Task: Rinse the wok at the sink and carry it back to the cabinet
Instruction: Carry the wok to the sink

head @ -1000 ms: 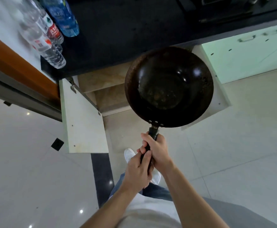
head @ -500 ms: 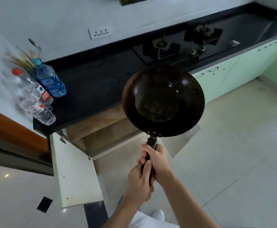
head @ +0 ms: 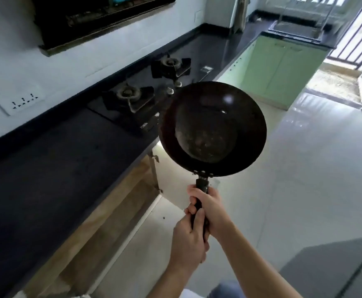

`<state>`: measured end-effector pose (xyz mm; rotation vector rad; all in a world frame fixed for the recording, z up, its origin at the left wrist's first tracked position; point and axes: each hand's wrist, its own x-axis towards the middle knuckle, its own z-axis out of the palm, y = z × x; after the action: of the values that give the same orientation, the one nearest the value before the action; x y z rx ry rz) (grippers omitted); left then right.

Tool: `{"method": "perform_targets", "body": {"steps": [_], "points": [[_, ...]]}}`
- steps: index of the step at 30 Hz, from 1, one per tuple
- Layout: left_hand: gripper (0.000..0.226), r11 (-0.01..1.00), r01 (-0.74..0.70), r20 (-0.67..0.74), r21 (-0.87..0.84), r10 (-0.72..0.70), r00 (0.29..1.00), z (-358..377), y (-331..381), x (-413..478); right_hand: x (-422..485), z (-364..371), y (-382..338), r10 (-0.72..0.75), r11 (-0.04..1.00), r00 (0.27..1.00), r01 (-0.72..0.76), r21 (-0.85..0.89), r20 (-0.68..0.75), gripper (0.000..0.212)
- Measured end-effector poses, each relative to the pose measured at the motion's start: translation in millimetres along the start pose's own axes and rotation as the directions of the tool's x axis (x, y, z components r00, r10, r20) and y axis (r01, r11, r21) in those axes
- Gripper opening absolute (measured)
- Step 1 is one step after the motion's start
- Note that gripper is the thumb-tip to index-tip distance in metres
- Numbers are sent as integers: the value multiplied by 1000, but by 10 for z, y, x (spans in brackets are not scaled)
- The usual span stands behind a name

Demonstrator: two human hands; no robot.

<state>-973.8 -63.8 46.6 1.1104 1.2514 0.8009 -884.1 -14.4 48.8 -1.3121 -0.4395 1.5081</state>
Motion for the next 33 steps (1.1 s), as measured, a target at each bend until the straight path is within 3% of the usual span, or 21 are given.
{"method": "perform_targets", "body": {"steps": [6,16,33], "points": [[38,999,17,198,38,-24,980,254,71,398,160,-299,-239,-70,990,986,87,107,-149,15],[36,987,-47,372,150,-12,928,1085,307,1274,828,-1108,-804,-123,959,952,187,215,-279,20],[39,991,21,305,136,-62,950,3545,965,2863,2307,-3109,-2521,-100,985,963,132,113,-251,22]]}}
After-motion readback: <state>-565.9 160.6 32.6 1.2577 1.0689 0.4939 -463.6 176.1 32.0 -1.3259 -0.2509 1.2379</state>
